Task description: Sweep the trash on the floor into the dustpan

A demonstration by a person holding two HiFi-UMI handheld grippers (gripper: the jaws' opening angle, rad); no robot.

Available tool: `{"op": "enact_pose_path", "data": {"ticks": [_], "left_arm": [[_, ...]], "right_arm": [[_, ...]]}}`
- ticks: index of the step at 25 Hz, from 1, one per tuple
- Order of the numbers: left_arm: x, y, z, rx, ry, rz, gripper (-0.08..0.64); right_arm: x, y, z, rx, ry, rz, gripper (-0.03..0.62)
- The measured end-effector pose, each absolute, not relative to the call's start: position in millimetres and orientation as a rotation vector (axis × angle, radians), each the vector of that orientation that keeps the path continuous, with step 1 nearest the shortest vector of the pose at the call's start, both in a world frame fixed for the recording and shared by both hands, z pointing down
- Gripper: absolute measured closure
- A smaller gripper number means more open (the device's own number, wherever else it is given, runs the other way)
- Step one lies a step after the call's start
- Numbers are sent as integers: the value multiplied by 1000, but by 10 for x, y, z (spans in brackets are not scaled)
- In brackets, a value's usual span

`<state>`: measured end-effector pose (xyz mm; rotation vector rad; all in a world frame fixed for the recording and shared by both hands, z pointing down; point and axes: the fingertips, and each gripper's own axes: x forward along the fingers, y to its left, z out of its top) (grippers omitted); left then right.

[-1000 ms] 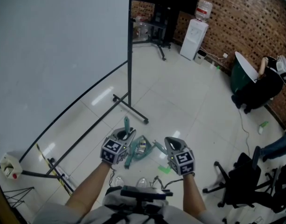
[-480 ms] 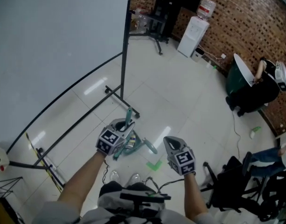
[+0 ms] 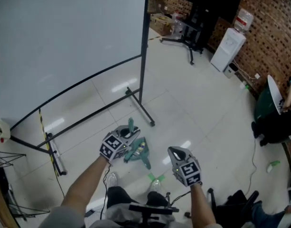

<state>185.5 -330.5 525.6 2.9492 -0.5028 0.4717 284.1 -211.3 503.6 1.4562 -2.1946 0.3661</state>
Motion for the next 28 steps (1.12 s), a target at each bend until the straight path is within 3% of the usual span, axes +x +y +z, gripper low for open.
{"op": "enact_pose_path", "data": {"ticks": [11, 16, 17, 19, 28], "left_arm": [[2021, -3269, 5367, 2861, -659, 401, 509], [2121, -3139, 5351, 2824, -690, 349, 508], [2121, -3128, 5350, 2828, -688, 348, 508], [2102, -3107, 5368, 2833, -692, 348, 508], [2127, -2966, 5467, 2819, -735, 357, 508]], "right_arm": [[2843, -2276, 5314, 1253, -2357, 415, 588], [2715, -2162, 5906, 863, -2397, 407, 586], [2665, -2162, 6048, 777, -2394, 393, 574], [2558, -2177, 6330, 634, -2382, 369, 462], [2115, -2290, 7082, 172, -2425, 373, 311]]}}
